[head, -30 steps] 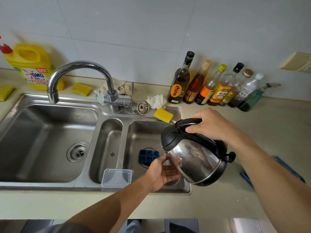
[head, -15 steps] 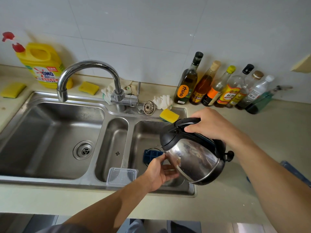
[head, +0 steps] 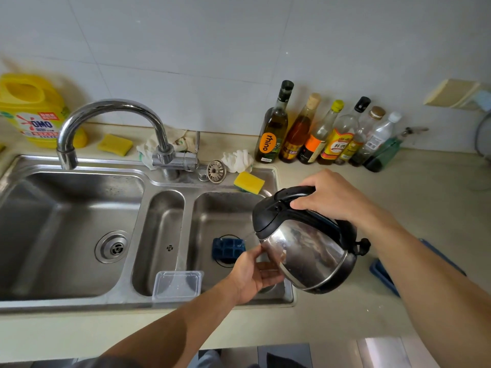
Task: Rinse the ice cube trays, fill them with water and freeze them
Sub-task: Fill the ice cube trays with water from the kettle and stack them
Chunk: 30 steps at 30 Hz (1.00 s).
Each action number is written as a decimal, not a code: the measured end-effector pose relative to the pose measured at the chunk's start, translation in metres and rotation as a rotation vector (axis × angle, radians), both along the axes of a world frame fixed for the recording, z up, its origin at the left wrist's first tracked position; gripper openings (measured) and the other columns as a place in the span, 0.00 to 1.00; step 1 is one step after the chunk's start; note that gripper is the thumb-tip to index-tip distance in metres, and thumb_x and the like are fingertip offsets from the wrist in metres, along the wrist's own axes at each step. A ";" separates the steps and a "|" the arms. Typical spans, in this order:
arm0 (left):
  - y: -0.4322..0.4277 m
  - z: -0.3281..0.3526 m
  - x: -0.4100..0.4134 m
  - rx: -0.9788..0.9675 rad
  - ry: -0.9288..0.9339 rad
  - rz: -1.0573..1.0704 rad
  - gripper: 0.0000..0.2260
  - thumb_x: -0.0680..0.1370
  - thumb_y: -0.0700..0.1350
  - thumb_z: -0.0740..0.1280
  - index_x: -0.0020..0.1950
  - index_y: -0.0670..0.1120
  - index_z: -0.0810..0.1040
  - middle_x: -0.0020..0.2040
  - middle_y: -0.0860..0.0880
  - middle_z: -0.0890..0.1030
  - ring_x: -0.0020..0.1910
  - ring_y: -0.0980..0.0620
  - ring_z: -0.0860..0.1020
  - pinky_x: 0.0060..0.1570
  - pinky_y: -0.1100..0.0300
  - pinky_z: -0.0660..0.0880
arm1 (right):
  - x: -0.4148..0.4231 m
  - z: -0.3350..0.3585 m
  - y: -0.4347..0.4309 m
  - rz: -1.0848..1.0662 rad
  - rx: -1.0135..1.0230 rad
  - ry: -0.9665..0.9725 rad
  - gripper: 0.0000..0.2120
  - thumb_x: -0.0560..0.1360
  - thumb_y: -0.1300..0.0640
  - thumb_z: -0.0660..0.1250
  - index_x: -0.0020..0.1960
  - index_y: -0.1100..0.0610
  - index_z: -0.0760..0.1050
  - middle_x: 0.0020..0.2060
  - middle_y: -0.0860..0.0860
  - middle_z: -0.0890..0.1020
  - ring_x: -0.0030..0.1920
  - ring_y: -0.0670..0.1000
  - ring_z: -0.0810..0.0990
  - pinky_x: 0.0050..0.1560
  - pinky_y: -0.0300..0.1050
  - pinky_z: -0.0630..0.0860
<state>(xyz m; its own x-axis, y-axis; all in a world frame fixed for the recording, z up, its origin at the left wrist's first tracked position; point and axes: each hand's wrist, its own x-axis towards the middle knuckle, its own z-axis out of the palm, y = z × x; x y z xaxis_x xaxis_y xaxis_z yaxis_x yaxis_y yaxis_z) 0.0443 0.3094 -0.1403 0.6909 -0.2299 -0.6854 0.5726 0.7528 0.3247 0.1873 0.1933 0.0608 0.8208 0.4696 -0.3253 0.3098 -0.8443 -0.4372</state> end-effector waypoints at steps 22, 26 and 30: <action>0.010 -0.011 0.004 0.121 0.009 0.104 0.15 0.83 0.51 0.63 0.61 0.41 0.81 0.51 0.36 0.85 0.46 0.40 0.86 0.42 0.49 0.82 | 0.001 -0.010 -0.002 -0.026 0.053 0.031 0.09 0.71 0.51 0.77 0.35 0.51 0.80 0.29 0.49 0.80 0.33 0.48 0.78 0.33 0.45 0.68; 0.013 -0.009 0.007 0.225 -0.028 0.067 0.19 0.84 0.55 0.60 0.60 0.42 0.82 0.53 0.38 0.86 0.50 0.41 0.86 0.45 0.51 0.83 | -0.001 -0.014 -0.021 -0.092 0.152 0.035 0.05 0.72 0.51 0.76 0.39 0.49 0.83 0.33 0.49 0.83 0.37 0.49 0.82 0.37 0.46 0.74; 0.012 0.000 0.022 0.451 -0.118 -0.003 0.20 0.85 0.57 0.57 0.59 0.45 0.82 0.53 0.43 0.87 0.51 0.44 0.86 0.47 0.53 0.80 | -0.004 -0.021 -0.050 -0.231 0.312 0.050 0.05 0.73 0.53 0.76 0.46 0.44 0.84 0.38 0.44 0.85 0.41 0.44 0.83 0.41 0.43 0.76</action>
<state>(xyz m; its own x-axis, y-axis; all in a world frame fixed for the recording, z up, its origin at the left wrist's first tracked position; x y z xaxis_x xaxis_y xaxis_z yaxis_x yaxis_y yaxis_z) 0.0659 0.3211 -0.1406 0.7699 0.0708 -0.6342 0.5142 0.5199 0.6822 0.1835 0.1434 0.0399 0.9030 0.3570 -0.2388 0.0988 -0.7137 -0.6935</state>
